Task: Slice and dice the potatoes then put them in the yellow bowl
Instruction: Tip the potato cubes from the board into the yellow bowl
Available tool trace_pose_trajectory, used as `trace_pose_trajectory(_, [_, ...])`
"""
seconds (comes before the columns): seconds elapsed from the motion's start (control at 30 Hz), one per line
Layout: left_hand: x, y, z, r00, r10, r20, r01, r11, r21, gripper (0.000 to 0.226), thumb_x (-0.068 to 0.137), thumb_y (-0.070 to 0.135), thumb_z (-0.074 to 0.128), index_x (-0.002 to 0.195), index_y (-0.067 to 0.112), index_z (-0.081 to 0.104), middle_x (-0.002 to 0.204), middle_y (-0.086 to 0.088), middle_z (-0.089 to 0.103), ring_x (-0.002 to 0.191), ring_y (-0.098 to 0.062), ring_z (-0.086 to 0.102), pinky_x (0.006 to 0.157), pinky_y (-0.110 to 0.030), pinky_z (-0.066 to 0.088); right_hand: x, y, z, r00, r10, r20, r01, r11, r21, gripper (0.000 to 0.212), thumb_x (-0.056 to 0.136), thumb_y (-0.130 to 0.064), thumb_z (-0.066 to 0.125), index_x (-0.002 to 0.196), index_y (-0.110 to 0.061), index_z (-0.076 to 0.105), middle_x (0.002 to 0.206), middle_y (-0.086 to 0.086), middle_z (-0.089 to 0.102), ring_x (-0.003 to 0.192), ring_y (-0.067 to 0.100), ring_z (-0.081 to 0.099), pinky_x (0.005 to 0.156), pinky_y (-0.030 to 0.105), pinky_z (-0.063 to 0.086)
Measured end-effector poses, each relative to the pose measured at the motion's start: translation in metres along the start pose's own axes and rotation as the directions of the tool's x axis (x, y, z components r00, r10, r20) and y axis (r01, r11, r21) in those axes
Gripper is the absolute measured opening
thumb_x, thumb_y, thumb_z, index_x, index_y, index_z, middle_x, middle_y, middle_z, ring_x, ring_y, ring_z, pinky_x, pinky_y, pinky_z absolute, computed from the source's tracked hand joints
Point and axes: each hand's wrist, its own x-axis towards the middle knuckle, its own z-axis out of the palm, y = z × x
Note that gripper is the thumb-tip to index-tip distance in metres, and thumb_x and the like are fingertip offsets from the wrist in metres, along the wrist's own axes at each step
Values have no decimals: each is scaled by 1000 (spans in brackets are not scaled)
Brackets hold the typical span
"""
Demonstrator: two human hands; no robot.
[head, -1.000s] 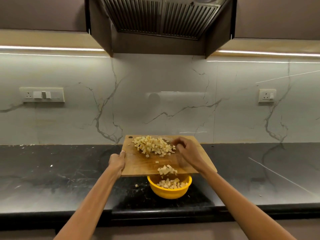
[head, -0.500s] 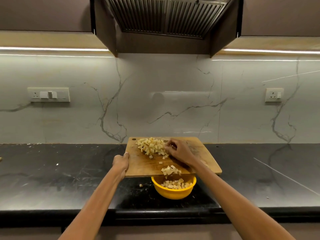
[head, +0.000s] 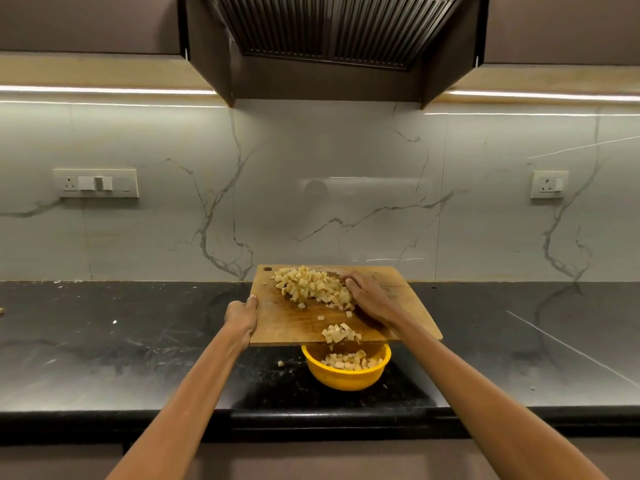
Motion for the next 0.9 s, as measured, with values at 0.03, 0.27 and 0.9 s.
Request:
trace_pose_trajectory(0.03, [0, 0, 0, 1000, 2, -1, -2, 1000, 4, 42, 100, 30, 41, 106, -9, 56, 81, -14, 56, 63, -23, 53, 49, -29, 39, -2, -1, 2, 1000, -14, -6, 14, 1000, 7, 34, 104, -16, 30, 126, -6, 54, 128, 6, 54, 119, 16, 46, 93, 19, 29])
trace_pose_trajectory(0.27, [1, -1, 0, 1000, -10, -1, 10, 1000, 17, 41, 100, 29, 41, 110, -8, 54, 94, -18, 57, 74, -27, 55, 52, -30, 44, -25, 3, 8, 990, -140, -36, 141, 990, 16, 26, 101, -11, 41, 103, -8, 66, 100, 24, 66, 88, 37, 61, 82, 48, 48])
trace_pose_trajectory(0.9, [1, -3, -1, 1000, -12, -1, 12, 999, 48, 36, 100, 31, 40, 100, -3, 52, 85, -14, 53, 63, -21, 49, 49, -28, 38, -50, -6, 11, 961, -277, 7, 275, 956, 103, 23, 99, -8, 44, 106, -5, 66, 90, 5, 70, 69, 3, 62, 61, 16, 46])
